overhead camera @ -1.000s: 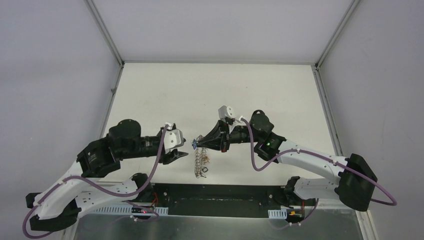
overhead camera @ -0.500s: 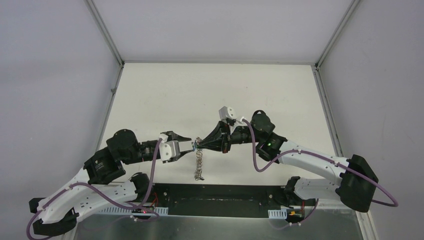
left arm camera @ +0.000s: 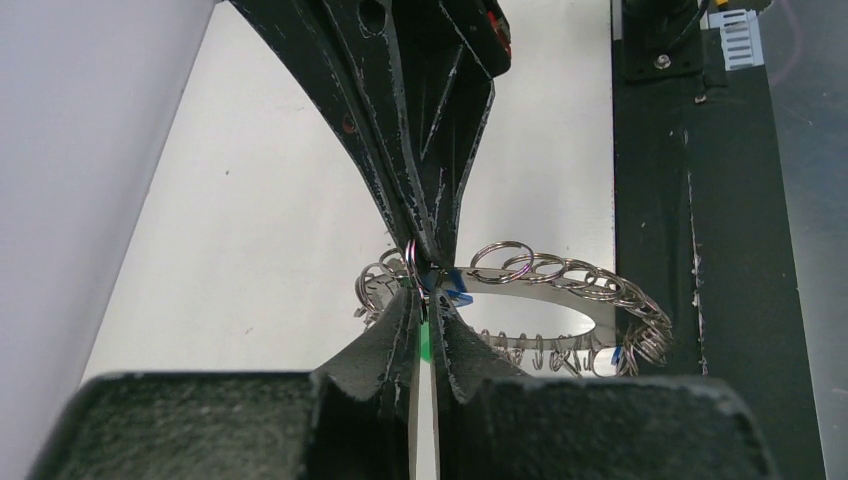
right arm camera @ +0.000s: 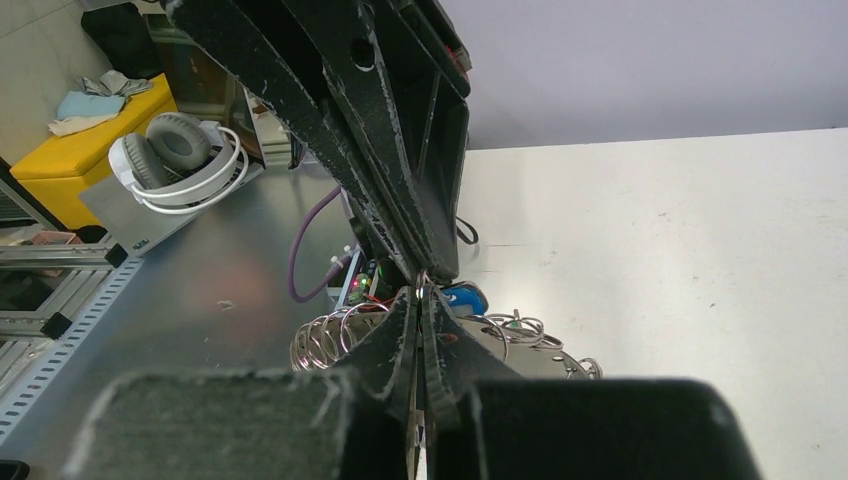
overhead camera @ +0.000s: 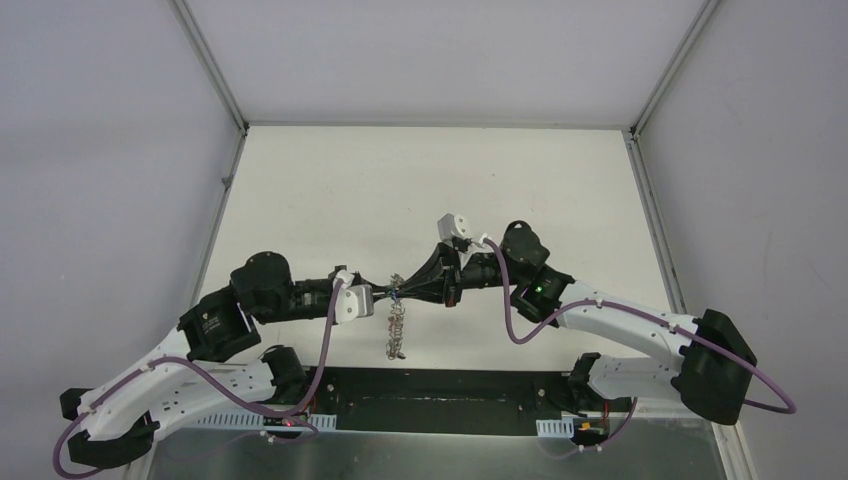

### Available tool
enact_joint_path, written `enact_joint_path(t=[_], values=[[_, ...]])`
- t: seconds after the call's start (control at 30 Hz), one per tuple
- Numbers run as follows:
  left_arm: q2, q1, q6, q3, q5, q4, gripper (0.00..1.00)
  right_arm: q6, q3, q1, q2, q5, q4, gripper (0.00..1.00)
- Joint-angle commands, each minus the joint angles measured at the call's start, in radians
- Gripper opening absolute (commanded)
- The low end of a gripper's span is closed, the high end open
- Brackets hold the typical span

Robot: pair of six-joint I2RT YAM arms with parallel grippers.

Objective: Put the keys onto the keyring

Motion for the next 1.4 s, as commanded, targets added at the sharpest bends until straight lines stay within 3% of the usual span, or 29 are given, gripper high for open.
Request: enact_joint_path(t=[0.0,0.67,0.87,1.2,1.37], values=[[0.024,-0.009,0.03,0.041,0.02,-0.046,0.03,-0.012,0.008,0.003,-0.043,-0.009,0.078,0.0],[0.062,-0.008,-0.01,0.04,0.058,-0.085,0.0,-0.004,0.002,0.003,-0.049,0.021,0.089,0.0],[0.057,-0.007,-0.114,-0.003,0.055,0.016,0.0,0.013,-0.006,0.003,-0.049,0.043,0.117,0.0],[-0.024,-0.008,-0.402,-0.157,0.0,0.318,0.0,0.029,-0.018,0.003,-0.056,0.081,0.147,0.0],[-0.031,-0.008,-0.452,-0.181,-0.023,0.353,0.04,0.025,-0.03,0.003,-0.076,0.119,0.147,0.0]])
